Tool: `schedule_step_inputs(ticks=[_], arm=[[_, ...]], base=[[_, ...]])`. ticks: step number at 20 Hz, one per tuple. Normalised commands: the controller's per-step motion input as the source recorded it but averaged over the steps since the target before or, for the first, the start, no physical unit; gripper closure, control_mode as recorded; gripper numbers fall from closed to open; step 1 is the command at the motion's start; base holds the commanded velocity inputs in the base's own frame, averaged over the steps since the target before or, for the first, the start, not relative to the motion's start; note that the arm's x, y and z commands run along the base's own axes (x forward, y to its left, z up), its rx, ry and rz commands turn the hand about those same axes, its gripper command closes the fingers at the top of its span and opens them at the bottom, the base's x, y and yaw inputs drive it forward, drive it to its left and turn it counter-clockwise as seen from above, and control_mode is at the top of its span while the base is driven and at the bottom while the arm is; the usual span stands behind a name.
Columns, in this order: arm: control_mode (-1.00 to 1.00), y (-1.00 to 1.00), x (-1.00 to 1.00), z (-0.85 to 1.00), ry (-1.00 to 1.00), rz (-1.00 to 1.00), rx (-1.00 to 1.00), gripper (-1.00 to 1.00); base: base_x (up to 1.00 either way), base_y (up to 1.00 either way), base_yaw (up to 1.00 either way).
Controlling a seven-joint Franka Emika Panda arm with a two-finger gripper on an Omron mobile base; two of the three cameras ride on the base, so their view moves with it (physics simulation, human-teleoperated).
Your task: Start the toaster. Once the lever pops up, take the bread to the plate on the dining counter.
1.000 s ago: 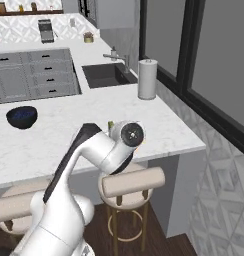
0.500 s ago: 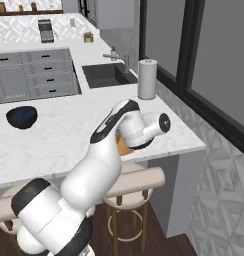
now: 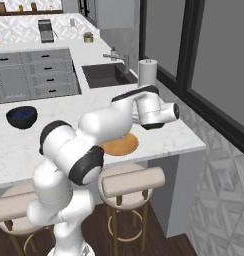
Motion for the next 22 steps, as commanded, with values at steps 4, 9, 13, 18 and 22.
schedule_step_inputs(ticks=[4, 9, 13, 18, 22], arm=[[-1.0, 0.21, 0.78, -0.47, 0.0, 0.0, -0.02, 1.0], [-1.0, 0.26, 0.47, -0.33, 0.02, 0.0, -0.01, 1.0], [-1.0, 0.0, 0.01, -0.31, 0.09, 0.0, 0.0, 1.0], [-1.0, 0.46, 0.05, -0.12, 0.02, 0.0, 0.0, 1.0], [-1.0, 0.69, 0.09, -0.18, 0.02, 0.0, -0.05, 1.0]], base=[[0.0, 0.0, 0.0], [0.0, 0.0, 0.0], [0.0, 0.0, 0.0], [0.0, 0.0, 0.0], [0.0, 0.0, 0.0]])
